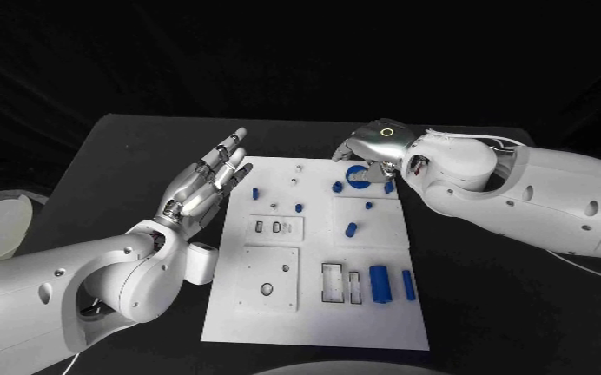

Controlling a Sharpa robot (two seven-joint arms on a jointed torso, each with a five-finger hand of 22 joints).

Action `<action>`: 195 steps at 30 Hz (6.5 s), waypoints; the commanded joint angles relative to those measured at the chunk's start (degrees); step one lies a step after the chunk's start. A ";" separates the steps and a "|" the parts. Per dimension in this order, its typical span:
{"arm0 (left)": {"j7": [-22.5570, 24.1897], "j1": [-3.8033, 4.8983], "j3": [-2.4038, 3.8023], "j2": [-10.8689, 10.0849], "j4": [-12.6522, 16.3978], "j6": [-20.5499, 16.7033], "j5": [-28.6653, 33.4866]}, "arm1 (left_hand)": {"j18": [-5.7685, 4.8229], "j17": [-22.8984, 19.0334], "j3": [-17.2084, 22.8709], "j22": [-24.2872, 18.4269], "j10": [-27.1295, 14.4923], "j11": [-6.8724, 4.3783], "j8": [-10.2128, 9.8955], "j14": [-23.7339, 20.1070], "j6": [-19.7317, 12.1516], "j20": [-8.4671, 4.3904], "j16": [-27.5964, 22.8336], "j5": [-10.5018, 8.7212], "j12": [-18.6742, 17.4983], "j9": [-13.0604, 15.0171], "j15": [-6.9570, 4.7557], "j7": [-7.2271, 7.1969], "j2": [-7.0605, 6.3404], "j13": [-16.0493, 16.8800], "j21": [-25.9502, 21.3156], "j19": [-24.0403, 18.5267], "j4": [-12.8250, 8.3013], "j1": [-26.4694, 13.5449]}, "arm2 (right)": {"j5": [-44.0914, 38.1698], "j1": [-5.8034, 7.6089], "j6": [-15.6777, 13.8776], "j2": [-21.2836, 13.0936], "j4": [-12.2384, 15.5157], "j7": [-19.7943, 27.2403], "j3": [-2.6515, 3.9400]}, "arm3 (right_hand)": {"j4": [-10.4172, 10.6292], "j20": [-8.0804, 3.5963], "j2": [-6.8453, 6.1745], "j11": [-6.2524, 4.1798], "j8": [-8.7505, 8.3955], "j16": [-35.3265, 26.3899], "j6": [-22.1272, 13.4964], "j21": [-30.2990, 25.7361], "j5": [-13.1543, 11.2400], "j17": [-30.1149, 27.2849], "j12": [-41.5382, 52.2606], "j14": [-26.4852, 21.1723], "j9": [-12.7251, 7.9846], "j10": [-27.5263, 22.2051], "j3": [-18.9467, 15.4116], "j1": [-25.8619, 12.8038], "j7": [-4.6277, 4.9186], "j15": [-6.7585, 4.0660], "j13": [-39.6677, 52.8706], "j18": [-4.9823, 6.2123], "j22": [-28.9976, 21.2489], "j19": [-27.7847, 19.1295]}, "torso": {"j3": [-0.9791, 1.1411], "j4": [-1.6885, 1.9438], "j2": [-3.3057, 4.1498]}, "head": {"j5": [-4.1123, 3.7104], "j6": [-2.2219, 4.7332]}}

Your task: Assemble the parts on the task board

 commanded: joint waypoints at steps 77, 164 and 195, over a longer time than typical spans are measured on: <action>-0.90 0.07 -0.16 0.65 -2.26 2.61 2.17 | 0.50 0.02 1.50 0.31 0.01 1.66 0.30 0.07 0.29 1.92 0.04 2.93 -0.21 0.15 2.00 1.42 -0.47 -0.09 0.56 0.50 -0.52 3.64 | 7.47 -1.29 -4.61 11.58 -11.01 6.08 0.34 | -1.05 0.87 -1.02 -0.81 2.93 3.55 10.36 2.58 2.99 4.81 1.47 -0.53 5.26 11.11 11.90 2.11 3.03 0.81 0.42 -1.30 5.24 -1.17 | -0.24 0.29 -1.39 | 0.26 -3.30; -1.69 0.07 -0.31 2.45 -5.91 3.38 5.34 | 0.49 0.24 2.35 0.40 0.28 2.85 0.30 0.36 0.43 2.43 0.61 4.39 -0.10 0.16 2.77 1.92 -0.10 0.01 0.75 0.75 -0.57 4.90 | 13.20 -3.83 -1.32 22.91 -26.55 7.02 0.54 | -0.92 1.43 -1.66 0.06 0.50 1.87 7.57 2.53 2.42 2.90 -0.60 -2.88 5.45 9.77 13.88 1.89 3.91 1.31 0.02 -1.29 6.09 -2.40 | -0.35 0.53 -1.52 | -0.17 -4.75; -2.29 0.07 -0.41 2.45 -6.09 3.27 6.22 | 0.47 0.53 3.08 0.48 3.39 6.48 0.38 0.80 0.67 2.89 1.56 4.68 1.98 0.24 3.29 1.63 0.24 1.18 0.94 1.06 -0.31 5.55 | 12.59 -4.22 -1.69 22.28 -26.81 5.60 0.54 | 0.00 1.37 -1.72 0.45 -0.02 1.80 6.82 2.17 2.17 3.05 -1.88 -3.37 6.30 7.99 13.80 0.21 2.93 1.22 0.03 -1.23 6.28 -3.09 | -0.38 0.49 -1.56 | -0.18 -5.28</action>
